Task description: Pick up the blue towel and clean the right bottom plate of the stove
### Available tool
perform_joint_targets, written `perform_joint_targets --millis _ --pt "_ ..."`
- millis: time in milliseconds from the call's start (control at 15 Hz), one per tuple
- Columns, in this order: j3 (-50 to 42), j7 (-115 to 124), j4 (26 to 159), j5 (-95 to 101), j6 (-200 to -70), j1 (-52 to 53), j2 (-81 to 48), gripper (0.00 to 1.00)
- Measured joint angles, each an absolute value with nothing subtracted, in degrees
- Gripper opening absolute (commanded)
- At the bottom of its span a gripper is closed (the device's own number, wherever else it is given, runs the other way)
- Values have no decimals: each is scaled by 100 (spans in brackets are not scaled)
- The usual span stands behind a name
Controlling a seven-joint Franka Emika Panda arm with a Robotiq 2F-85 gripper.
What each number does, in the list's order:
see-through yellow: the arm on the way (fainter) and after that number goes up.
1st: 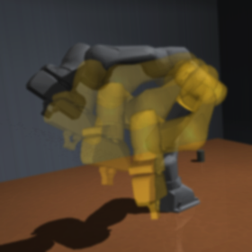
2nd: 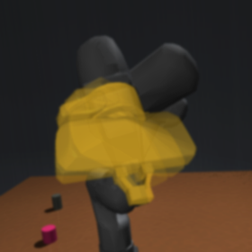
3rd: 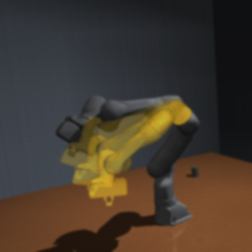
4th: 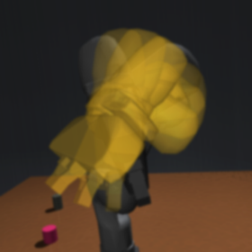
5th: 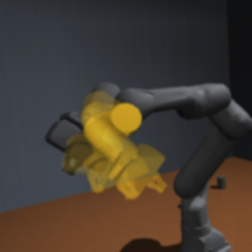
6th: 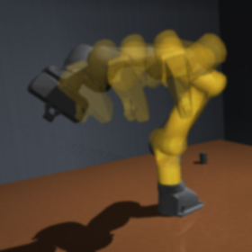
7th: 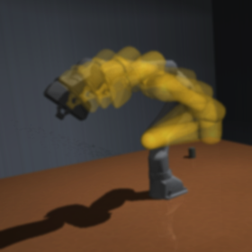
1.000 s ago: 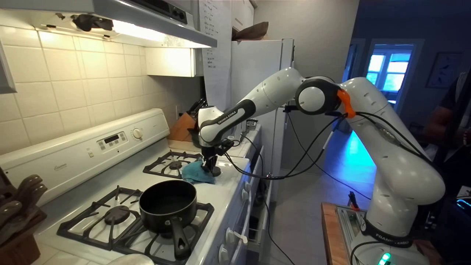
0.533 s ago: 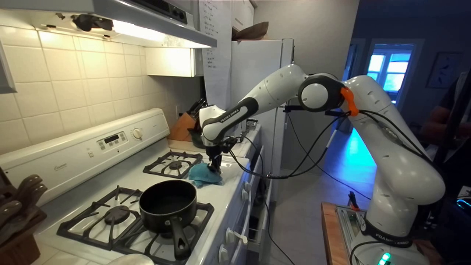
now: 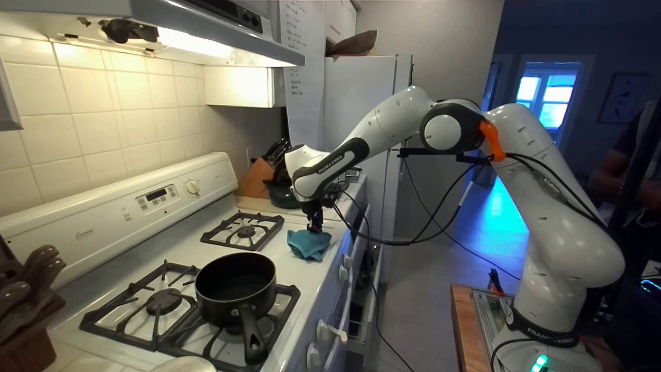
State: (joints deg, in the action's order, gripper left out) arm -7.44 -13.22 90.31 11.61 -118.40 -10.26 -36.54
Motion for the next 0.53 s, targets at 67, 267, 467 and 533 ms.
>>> perform_joint_targets --millis 67,267,467,533 --pt "-790 -1322 9033 1238 -11840 -1027 -3662 1" --pt "-931 -1316 9033 1452 -11840 -1028 -3682 1" --pt "-1066 -1265 9033 1641 -11876 -1031 -3689 1" --pt "-1111 -1223 9033 1691 -11926 -1032 -3692 1"
